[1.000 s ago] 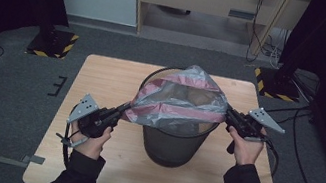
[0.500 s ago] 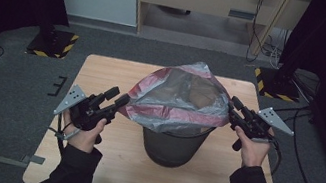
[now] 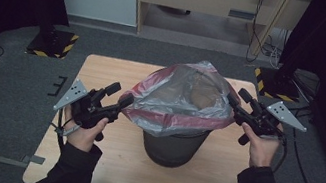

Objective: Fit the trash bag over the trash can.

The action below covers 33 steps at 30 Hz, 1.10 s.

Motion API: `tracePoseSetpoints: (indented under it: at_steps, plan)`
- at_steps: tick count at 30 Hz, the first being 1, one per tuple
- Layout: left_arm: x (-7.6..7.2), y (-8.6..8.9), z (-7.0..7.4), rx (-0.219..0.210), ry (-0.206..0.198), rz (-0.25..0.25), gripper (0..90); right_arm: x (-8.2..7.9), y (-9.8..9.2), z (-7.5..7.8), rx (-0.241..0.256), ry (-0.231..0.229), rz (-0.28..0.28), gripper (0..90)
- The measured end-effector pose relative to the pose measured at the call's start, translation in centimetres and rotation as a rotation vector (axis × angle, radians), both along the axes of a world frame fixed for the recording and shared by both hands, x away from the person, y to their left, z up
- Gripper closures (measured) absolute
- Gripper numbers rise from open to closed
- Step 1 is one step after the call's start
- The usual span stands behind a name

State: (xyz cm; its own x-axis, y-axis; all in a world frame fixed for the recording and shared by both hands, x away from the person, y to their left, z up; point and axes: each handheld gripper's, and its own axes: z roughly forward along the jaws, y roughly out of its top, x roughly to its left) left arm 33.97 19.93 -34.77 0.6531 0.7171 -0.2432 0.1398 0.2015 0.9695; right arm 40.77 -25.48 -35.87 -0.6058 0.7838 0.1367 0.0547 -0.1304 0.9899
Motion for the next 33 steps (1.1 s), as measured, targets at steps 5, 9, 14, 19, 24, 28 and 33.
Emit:
tracePoseSetpoints:
  at_steps: [5, 9, 14, 19, 24, 28, 33]
  plan:
    - [0.4, -0.3, 0.5, 0.0, 0.005, -0.021, 29.1, 0.8, -0.1, 0.7, -0.034, 0.011, 0.016, 44.8]
    - [0.0, -0.6, 0.6, 0.0, 0.002, -0.048, 28.7, 1.8, 0.0, 0.9, -0.058, 0.031, 0.03, 53.1]
    - [-0.9, -1.3, 1.2, 0.013, -0.007, -0.104, 27.7, 1.8, 0.6, 0.7, -0.075, 0.033, 0.058, 73.7]
    - [-1.1, -2.4, 1.9, 0.034, 0.0, -0.141, 26.9, 1.3, 1.0, 0.7, -0.077, 0.029, 0.048, 82.6]
    - [0.3, -2.3, 2.4, 0.032, 0.037, -0.139, 29.4, 1.3, 0.9, 1.0, -0.086, 0.027, 0.053, 83.4]
    - [1.3, -2.4, 2.9, 0.025, 0.062, -0.176, 41.1, 1.5, 1.0, 1.5, -0.097, 0.008, 0.056, 79.6]
    - [2.0, -2.8, 3.2, 0.025, 0.074, -0.196, 64.6, 1.8, 1.1, 2.1, -0.11, -0.012, 0.053, 68.3]
